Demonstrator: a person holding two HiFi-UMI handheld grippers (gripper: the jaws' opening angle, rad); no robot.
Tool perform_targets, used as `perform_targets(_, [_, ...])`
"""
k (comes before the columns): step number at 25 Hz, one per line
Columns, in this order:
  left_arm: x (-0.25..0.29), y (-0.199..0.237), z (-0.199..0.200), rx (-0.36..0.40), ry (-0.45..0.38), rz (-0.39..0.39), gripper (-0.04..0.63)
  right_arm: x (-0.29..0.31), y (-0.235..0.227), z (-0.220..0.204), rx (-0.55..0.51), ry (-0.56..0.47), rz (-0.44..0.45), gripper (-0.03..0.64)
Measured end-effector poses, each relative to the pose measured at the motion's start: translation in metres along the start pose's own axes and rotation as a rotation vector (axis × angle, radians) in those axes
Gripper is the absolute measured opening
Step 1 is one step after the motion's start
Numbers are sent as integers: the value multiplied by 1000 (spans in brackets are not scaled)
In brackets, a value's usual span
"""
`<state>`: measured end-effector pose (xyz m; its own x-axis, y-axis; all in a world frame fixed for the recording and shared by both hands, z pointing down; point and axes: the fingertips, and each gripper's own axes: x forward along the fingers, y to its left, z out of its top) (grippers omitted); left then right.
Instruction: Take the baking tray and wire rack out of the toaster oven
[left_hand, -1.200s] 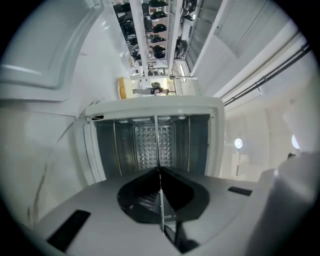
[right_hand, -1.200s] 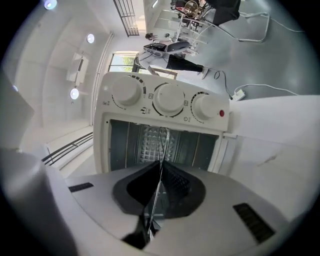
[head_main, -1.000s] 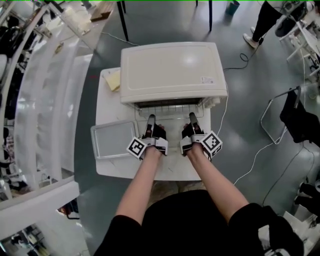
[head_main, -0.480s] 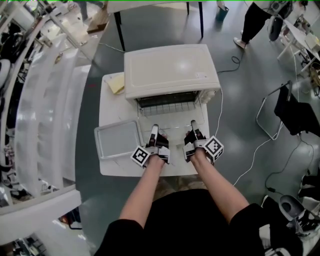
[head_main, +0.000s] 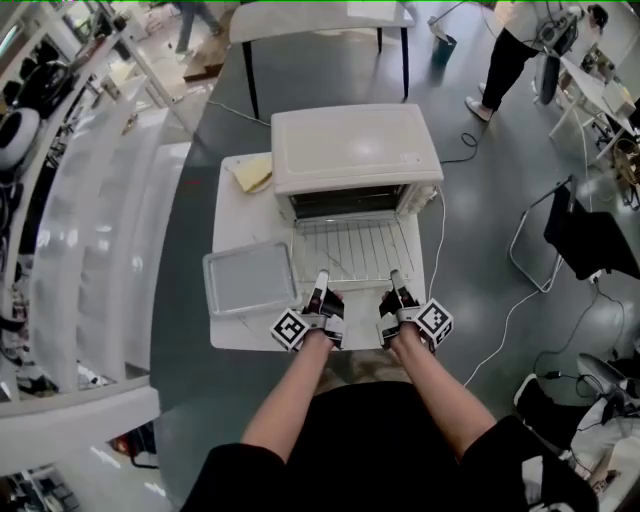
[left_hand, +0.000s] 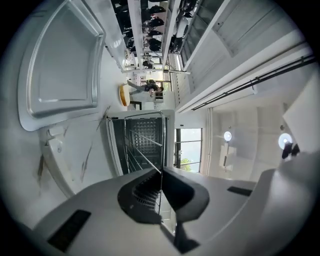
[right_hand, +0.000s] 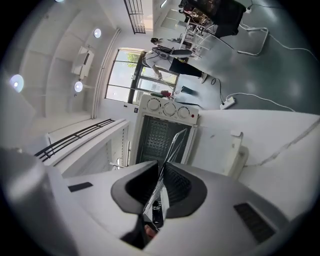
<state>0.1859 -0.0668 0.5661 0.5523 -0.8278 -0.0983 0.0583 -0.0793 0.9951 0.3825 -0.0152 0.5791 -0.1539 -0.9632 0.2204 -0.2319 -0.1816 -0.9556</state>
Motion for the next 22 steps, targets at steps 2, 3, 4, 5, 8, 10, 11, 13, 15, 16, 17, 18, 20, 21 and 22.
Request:
perform_targets(2, [-12,-4,-1,1,12,-3,17,-11,-2,-8,-10,2,-5,49])
perform_targets(3, [-18,-6,0,-2,11,-6,17,-15,-1,-12,-17,5,-3,49])
perform_targets(4, [-26,-9,2,-2,7,-10,17,-18,1,-17,-24,9,5,49])
perform_targets(5, [-34,-11,5,-2,0,-13,17,-20,4,-24,-28,14,17,49])
perform_targets(8, [-61,-15,22,5,-21,-14,17,-22,20,-51,-29,32,66,49])
perform_targets(10, [-75,-18,33,18,-37,-18,17,-22,25,-66,-40,55,63,49])
perform_targets(11, [-78,-20,37,18,-47,-23,17,-21,29,-70,-44,69,70,49])
perform_targets(13, [-86,-25,43,10,-69,-27,17,-20,35,-81,-61,99,81,49])
perform_targets(15, [-102,-28,60,18,-87,-27,17,-20,42,-103,-77,129,79,51])
perform_targets(16, [-112,-30,72,29,-95,-28,17,-18,46,-117,-87,143,77,52])
perform_targets(17, [-121,-32,85,38,-106,-30,17,-15,50,-131,-97,158,74,52])
perform_targets(18, [-128,-33,97,46,-117,-32,17,-11,54,-143,-105,172,72,52])
perform_targets(20, [-139,-36,121,55,-135,-36,17,0,64,-166,-115,197,80,54])
perform_targets(21, [-145,-38,132,54,-143,-39,17,5,70,-178,-117,209,94,54])
perform_targets(22, [-151,-40,143,53,-152,-42,17,10,77,-190,-119,220,108,54])
